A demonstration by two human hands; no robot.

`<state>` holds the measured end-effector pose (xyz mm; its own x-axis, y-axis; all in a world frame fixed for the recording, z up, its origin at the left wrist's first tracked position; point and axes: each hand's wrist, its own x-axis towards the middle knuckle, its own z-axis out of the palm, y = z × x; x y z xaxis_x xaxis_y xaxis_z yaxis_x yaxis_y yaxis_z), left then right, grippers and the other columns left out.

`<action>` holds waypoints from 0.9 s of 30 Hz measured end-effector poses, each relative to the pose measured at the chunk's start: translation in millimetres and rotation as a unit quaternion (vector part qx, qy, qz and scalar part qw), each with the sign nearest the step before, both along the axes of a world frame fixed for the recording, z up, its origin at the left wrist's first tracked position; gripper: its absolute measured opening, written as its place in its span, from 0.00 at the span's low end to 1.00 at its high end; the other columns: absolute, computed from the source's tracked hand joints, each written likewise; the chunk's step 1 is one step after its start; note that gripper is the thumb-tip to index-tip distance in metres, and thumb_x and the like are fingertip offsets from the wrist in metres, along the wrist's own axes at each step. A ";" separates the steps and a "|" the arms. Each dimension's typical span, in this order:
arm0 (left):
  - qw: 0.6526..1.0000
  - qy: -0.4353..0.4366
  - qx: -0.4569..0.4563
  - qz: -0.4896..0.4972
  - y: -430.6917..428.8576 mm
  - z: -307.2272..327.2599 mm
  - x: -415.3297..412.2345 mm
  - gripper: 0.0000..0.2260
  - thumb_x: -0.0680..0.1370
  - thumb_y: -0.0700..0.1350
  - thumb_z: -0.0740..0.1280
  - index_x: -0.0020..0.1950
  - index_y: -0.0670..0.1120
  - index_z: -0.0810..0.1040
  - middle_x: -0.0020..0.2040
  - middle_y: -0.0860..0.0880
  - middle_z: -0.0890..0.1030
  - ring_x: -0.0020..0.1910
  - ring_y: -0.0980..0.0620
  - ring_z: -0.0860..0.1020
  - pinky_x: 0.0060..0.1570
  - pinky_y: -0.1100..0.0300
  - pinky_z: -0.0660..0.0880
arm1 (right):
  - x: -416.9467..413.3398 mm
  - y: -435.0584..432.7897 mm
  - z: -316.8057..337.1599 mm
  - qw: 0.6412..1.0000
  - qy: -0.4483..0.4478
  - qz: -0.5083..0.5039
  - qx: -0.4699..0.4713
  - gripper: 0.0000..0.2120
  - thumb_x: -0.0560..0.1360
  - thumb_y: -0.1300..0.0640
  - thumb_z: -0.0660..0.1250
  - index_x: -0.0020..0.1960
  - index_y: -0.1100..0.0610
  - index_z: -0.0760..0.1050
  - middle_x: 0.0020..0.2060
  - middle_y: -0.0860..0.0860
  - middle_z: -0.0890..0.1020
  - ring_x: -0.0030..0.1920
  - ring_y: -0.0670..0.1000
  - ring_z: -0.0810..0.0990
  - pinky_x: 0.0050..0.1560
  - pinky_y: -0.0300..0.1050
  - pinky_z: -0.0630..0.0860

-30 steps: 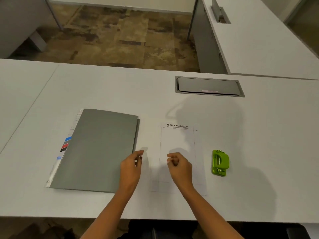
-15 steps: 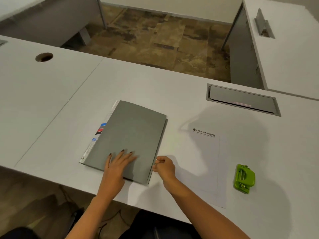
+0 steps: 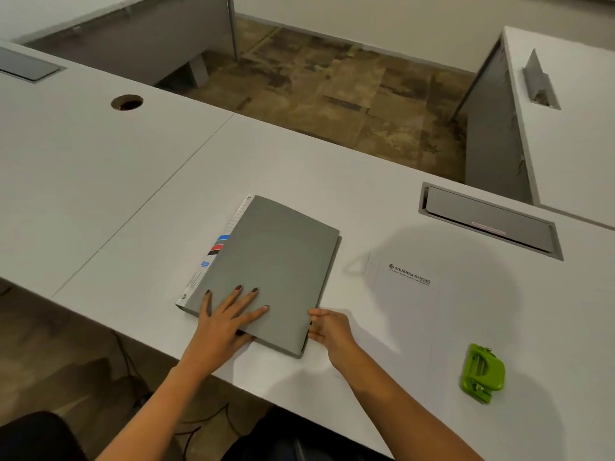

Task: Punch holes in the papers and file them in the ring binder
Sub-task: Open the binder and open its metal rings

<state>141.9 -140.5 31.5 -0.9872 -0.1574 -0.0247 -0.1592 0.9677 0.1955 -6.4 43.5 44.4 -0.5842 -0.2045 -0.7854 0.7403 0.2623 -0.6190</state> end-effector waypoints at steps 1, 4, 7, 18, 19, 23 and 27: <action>1.000 0.008 -0.007 -0.004 -0.1 1.9 0.5 0.28 0.74 0.60 0.62 0.73 0.61 0.60 0.74 0.52 0.64 0.75 0.48 0.56 0.66 0.31 0.53 | -0.6 0.4 1.9 1.000 -0.002 -0.005 -0.014 0.14 0.71 0.72 0.58 0.43 0.60 0.80 0.41 0.57 0.80 0.42 0.56 0.79 0.42 0.46 0.80; 0.999 0.044 0.018 0.007 2.5 6.7 1.0 0.24 0.79 0.62 0.50 0.74 0.59 0.61 0.75 0.52 0.64 0.75 0.48 0.56 0.66 0.30 0.54 | -3.9 5.0 4.0 0.997 0.013 -0.049 -0.061 0.14 0.72 0.74 0.55 0.45 0.64 0.77 0.42 0.61 0.82 0.39 0.58 0.81 0.38 0.48 0.80; 0.984 0.119 0.119 0.052 9.0 14.1 -1.0 0.23 0.81 0.59 0.49 0.75 0.58 0.58 0.76 0.54 0.60 0.77 0.50 0.53 0.68 0.30 0.52 | -7.2 10.2 -1.2 0.991 0.042 -0.090 -0.090 0.16 0.71 0.76 0.52 0.40 0.63 0.75 0.40 0.61 0.80 0.37 0.59 0.81 0.43 0.51 0.81; 0.790 0.373 0.398 0.279 46.2 62.5 -11.0 0.19 0.81 0.49 0.56 0.72 0.49 0.67 0.70 0.53 0.71 0.70 0.58 0.67 0.68 0.58 0.66 | 10.6 -16.3 -0.3 0.848 0.435 0.297 0.058 0.18 0.76 0.69 0.59 0.61 0.54 0.76 0.59 0.49 0.77 0.54 0.46 0.76 0.54 0.21 0.67; 0.769 0.378 0.416 0.304 48.9 65.1 -10.4 0.18 0.81 0.49 0.56 0.72 0.50 0.68 0.69 0.53 0.72 0.69 0.58 0.68 0.68 0.60 0.66 | 12.0 -19.4 -1.5 0.831 0.451 0.320 0.053 0.19 0.76 0.69 0.58 0.63 0.54 0.75 0.62 0.50 0.76 0.59 0.47 0.75 0.60 0.25 0.65; 0.671 0.396 0.470 0.414 47.8 70.0 -8.5 0.19 0.79 0.53 0.55 0.68 0.49 0.70 0.58 0.53 0.78 0.56 0.64 0.75 0.58 0.65 0.72 | 17.7 -26.2 -10.8 0.764 0.480 0.428 0.049 0.23 0.78 0.68 0.57 0.70 0.53 0.67 0.71 0.51 0.68 0.72 0.50 0.64 0.70 0.36 0.57; 0.616 0.401 0.450 0.507 38.7 64.3 -4.8 0.18 0.82 0.52 0.53 0.65 0.45 0.72 0.43 0.54 0.76 0.40 0.61 0.73 0.45 0.68 0.70 | 20.5 -21.7 -32.9 0.693 0.496 0.515 0.095 0.26 0.78 0.67 0.57 0.73 0.49 0.60 0.76 0.51 0.56 0.76 0.53 0.52 0.75 0.46 0.51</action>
<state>137.1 -101.8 95.8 -0.1448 -0.9821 -0.1203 -0.0961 -0.1071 0.9896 14.1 21.7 11.5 -0.4769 -0.8620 -0.1718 -0.6645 0.4816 -0.5714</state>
